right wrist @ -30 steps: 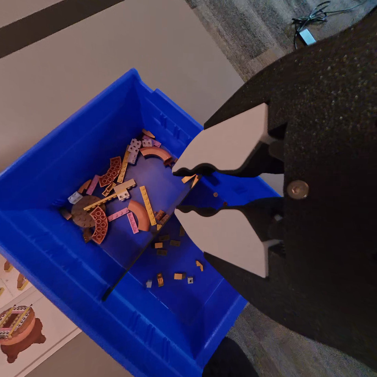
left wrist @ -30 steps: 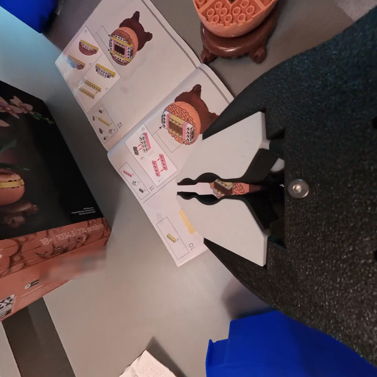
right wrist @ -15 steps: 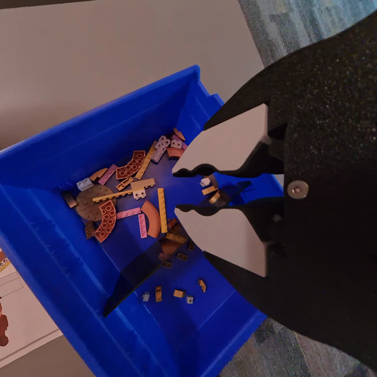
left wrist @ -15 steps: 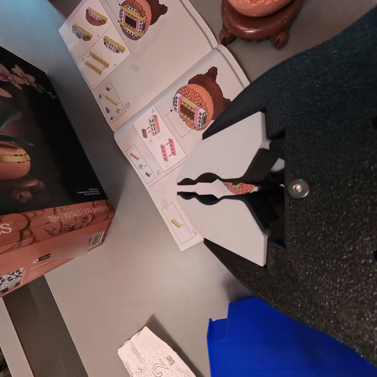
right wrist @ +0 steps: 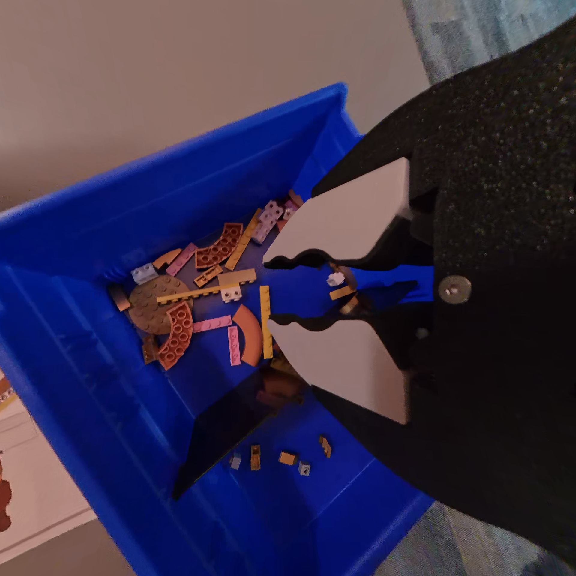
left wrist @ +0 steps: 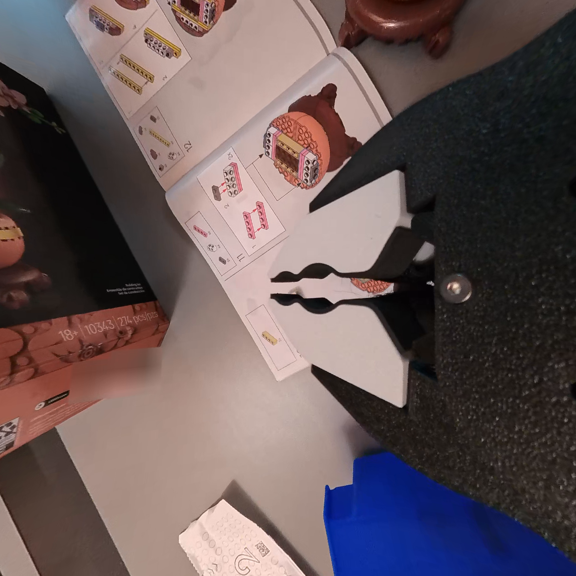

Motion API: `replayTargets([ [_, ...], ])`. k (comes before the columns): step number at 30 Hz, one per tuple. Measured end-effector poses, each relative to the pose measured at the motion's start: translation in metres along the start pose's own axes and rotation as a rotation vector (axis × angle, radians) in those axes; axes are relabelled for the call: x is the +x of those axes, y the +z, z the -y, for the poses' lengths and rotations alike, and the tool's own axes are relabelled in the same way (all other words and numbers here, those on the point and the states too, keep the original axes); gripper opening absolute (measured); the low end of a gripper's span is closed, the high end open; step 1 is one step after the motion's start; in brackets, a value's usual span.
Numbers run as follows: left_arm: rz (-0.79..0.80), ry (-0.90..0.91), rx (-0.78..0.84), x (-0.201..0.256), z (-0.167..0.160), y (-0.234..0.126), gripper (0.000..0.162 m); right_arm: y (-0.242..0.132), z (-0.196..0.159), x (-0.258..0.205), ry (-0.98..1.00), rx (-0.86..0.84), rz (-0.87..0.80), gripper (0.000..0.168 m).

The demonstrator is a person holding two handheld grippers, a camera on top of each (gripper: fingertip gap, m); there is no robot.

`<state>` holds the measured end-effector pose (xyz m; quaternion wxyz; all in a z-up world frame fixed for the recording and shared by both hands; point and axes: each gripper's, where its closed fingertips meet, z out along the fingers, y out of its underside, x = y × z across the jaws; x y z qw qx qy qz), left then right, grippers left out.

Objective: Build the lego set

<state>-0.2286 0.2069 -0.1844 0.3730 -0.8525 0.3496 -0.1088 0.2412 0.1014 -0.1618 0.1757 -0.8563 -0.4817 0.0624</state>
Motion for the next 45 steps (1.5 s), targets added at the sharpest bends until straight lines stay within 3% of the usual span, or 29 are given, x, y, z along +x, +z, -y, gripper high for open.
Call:
replayTargets([
  [6,0.007,-0.003,0.020,0.000,0.006,0.002,0.007,-0.031,-0.032,0.022,0.081,-0.093,-0.145,0.026],
  [10,-0.001,0.004,0.018,0.004,0.002,0.004,0.007,-0.035,-0.043,0.021,0.085,-0.176,-0.146,0.025],
  [16,0.009,0.003,0.013,0.002,-0.004,0.001,0.007,-0.018,-0.051,0.026,0.041,-0.395,-0.160,0.024],
  [29,-0.002,0.015,0.015,0.004,-0.008,0.002,0.007,0.023,-0.039,0.034,0.138,-0.518,-0.155,0.020],
  [37,0.002,0.028,0.030,0.004,-0.003,-0.003,0.007,0.049,-0.058,0.040,0.091,-0.706,-0.201,0.020],
  [41,0.007,0.034,0.035,0.005,-0.001,-0.007,0.007,0.058,-0.054,0.032,0.124,-0.644,-0.122,0.018],
  [44,0.010,0.044,0.040,0.007,0.001,-0.009,0.007,0.067,-0.046,0.007,0.156,-0.544,0.066,0.010],
  [45,0.013,0.048,0.042,0.007,0.002,-0.010,0.007,0.066,-0.039,-0.004,0.162,-0.483,0.139,0.014],
])
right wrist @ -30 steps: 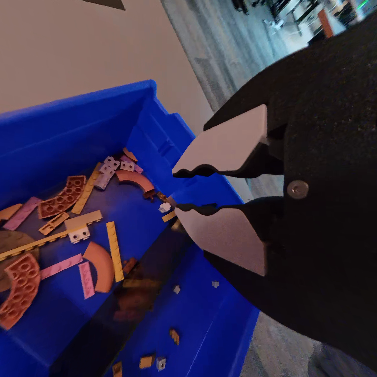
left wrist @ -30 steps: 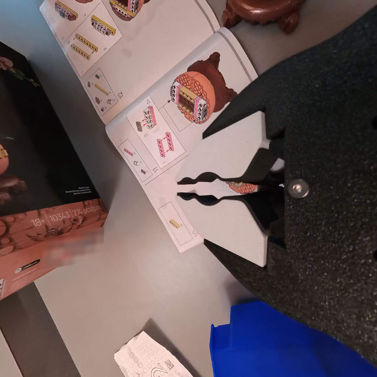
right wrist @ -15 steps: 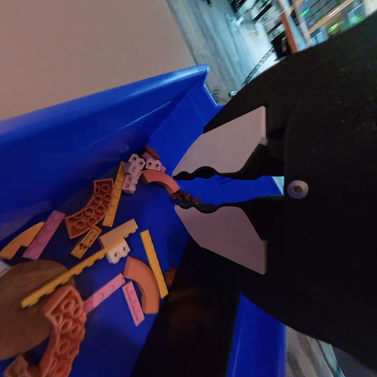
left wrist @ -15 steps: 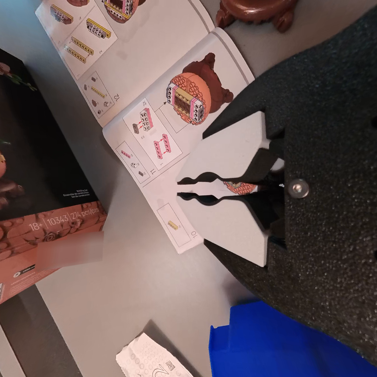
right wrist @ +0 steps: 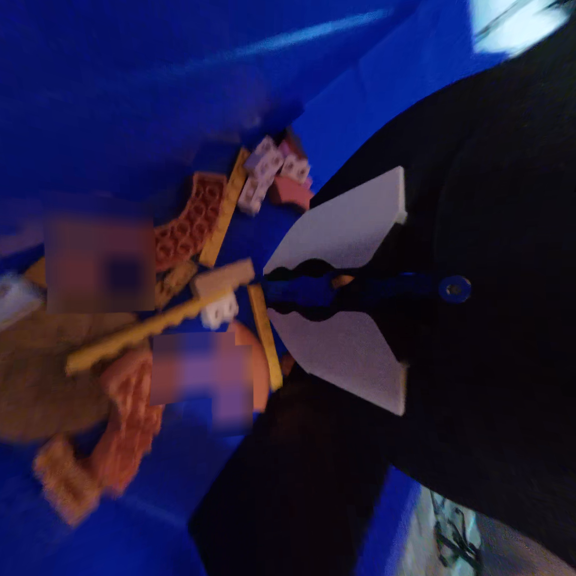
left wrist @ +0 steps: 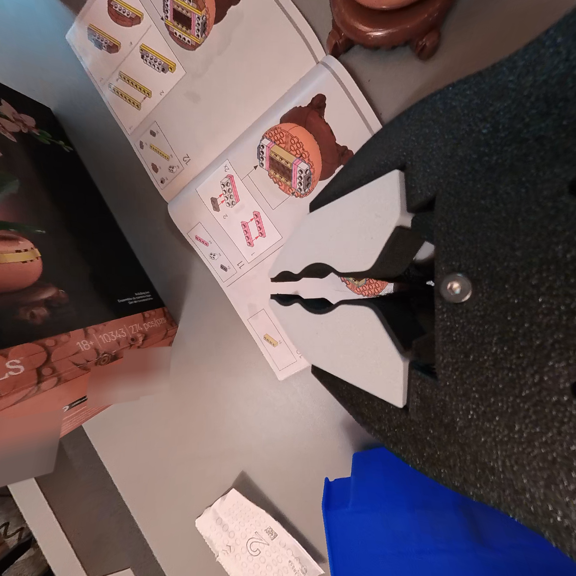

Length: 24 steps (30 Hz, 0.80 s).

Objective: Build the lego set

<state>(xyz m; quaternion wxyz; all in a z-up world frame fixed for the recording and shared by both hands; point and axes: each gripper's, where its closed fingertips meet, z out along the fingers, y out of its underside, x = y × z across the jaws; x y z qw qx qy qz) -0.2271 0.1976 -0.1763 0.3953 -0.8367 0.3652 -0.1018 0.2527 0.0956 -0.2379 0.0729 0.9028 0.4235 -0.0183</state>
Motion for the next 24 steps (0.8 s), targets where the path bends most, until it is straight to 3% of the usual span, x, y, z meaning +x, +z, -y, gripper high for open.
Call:
replayTargets([
  [2,0.004,0.003,0.004,0.000,0.001,-0.002,0.007,-0.010,0.009,-0.027,-0.021,0.128,0.169,0.013],
  [10,0.011,0.008,0.004,0.000,0.000,-0.003,0.007,-0.041,0.040,0.010,0.185,0.603,0.002,0.020],
  [18,0.004,0.010,-0.005,0.001,-0.004,0.000,0.007,-0.018,0.064,0.017,0.202,0.552,-0.052,0.019],
  [24,0.017,0.016,-0.020,-0.003,-0.006,-0.001,0.007,-0.014,0.032,-0.002,0.175,0.402,0.035,0.016],
])
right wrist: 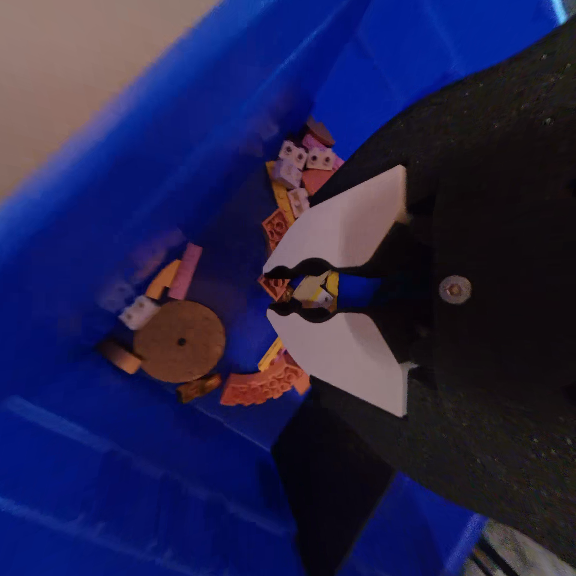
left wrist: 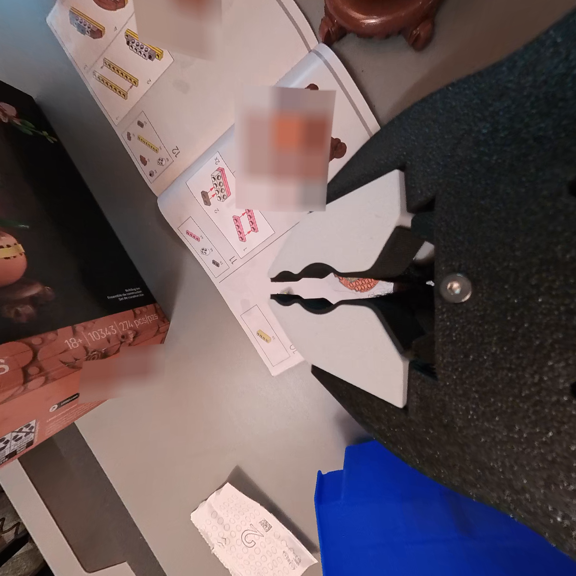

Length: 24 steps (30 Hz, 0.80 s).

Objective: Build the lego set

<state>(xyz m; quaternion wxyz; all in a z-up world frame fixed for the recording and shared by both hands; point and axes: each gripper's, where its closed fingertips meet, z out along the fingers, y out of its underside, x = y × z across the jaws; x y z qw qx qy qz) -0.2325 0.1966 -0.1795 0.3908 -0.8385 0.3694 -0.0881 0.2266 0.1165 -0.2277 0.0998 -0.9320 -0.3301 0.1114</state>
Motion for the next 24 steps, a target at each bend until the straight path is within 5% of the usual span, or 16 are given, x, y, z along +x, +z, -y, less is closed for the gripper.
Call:
replayTargets([
  [7,0.006,0.020,-0.010,0.002,0.004,0.001,0.007,-0.032,0.008,0.003,-0.122,0.079,-0.042,0.018],
  [24,0.006,0.021,-0.007,0.004,0.002,0.003,0.007,-0.071,-0.049,0.025,-0.199,-0.151,-0.187,0.026],
])
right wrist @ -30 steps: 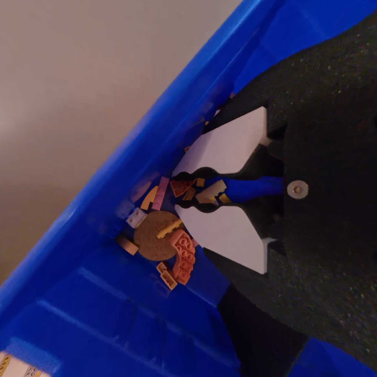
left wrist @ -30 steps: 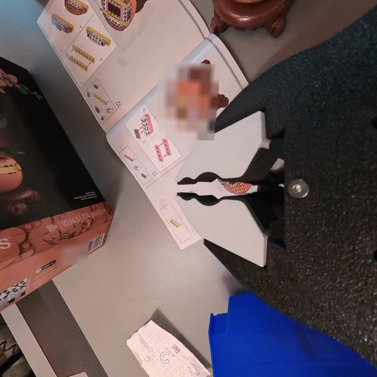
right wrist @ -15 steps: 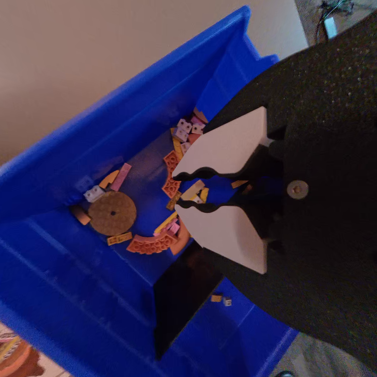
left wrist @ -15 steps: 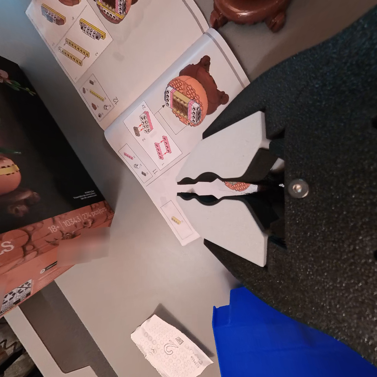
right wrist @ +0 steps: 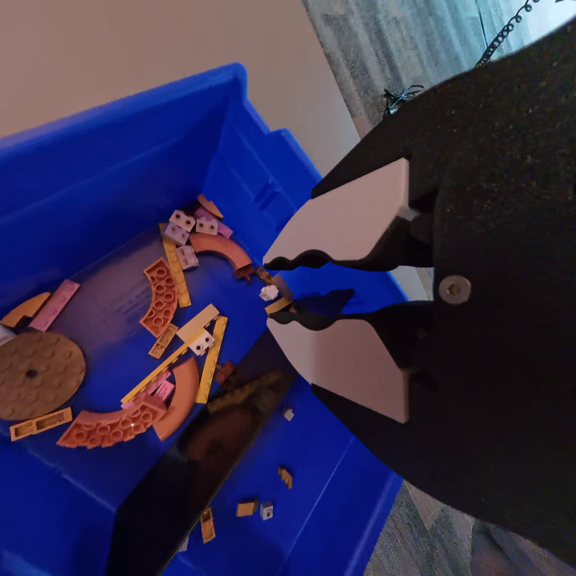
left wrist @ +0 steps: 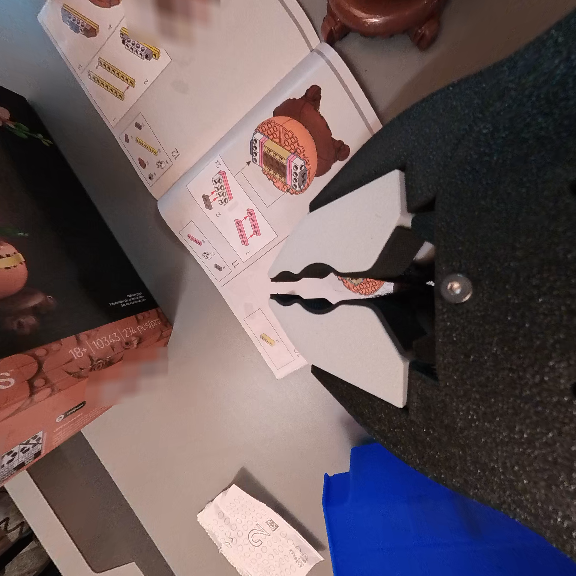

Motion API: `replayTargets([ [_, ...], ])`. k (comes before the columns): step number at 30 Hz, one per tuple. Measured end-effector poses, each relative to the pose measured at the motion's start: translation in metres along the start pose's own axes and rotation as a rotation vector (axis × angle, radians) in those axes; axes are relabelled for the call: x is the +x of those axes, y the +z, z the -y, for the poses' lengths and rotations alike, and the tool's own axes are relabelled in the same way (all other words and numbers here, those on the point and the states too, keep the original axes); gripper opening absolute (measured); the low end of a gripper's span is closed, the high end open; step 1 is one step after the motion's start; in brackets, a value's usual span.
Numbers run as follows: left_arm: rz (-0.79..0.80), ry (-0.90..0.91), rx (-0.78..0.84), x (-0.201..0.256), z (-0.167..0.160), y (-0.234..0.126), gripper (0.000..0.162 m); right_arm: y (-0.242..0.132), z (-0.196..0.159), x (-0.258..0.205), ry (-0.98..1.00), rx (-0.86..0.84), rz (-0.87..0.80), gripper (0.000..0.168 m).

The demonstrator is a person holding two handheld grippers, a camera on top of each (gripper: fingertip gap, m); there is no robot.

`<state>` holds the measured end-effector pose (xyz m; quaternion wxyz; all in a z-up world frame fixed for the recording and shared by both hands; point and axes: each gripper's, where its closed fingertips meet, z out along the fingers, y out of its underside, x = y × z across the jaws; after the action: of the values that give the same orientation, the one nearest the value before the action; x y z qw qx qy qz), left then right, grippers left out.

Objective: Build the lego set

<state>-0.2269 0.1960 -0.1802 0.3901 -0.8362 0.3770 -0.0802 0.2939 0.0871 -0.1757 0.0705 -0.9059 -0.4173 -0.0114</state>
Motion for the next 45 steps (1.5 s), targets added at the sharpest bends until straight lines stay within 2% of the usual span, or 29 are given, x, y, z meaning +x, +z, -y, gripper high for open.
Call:
replayTargets([
  [4,-0.001,-0.007,0.002,-0.001,-0.002,0.000,0.007,0.012,0.000,0.001,0.005,-0.060,-0.030,0.026],
  [9,-0.002,-0.015,0.008,-0.002,-0.004,0.000,0.007,0.028,0.023,0.006,0.099,0.001,-0.035,0.022],
  [14,-0.003,-0.021,0.014,-0.002,-0.005,-0.001,0.007,0.054,0.030,0.022,0.128,-0.052,-0.115,0.033],
  [17,0.002,-0.028,0.015,-0.003,-0.008,-0.002,0.007,0.066,0.035,0.017,0.143,-0.035,-0.055,0.035],
  [20,0.003,-0.035,0.016,-0.005,-0.009,-0.002,0.007,0.058,0.064,-0.025,0.134,0.140,0.263,0.025],
  [22,0.003,-0.033,0.014,-0.005,-0.009,-0.002,0.007,0.050,0.060,-0.021,0.141,0.130,0.244,0.027],
  [24,0.002,-0.033,0.016,-0.005,-0.009,-0.002,0.007,0.038,0.052,-0.009,0.071,0.140,0.165,0.026],
  [26,0.000,-0.033,0.017,-0.005,-0.009,-0.001,0.007,0.030,0.045,-0.013,-0.044,0.145,0.178,0.024],
  [30,-0.007,-0.033,0.024,-0.003,-0.009,0.001,0.007,0.046,0.024,-0.020,-0.277,0.025,0.140,0.027],
  [32,-0.006,-0.030,0.029,-0.003,-0.008,0.000,0.007,0.051,0.018,-0.016,-0.309,-0.037,0.103,0.028],
  [34,-0.003,-0.026,0.034,-0.003,-0.007,-0.002,0.007,0.051,0.023,-0.017,-0.343,-0.026,0.096,0.027],
  [40,0.011,-0.032,0.057,-0.007,-0.004,-0.011,0.007,0.061,0.017,-0.015,-0.387,-0.130,0.090,0.017],
  [45,-0.005,-0.031,0.093,-0.004,0.003,-0.016,0.007,0.066,0.023,-0.022,-0.379,-0.107,0.137,0.011],
])
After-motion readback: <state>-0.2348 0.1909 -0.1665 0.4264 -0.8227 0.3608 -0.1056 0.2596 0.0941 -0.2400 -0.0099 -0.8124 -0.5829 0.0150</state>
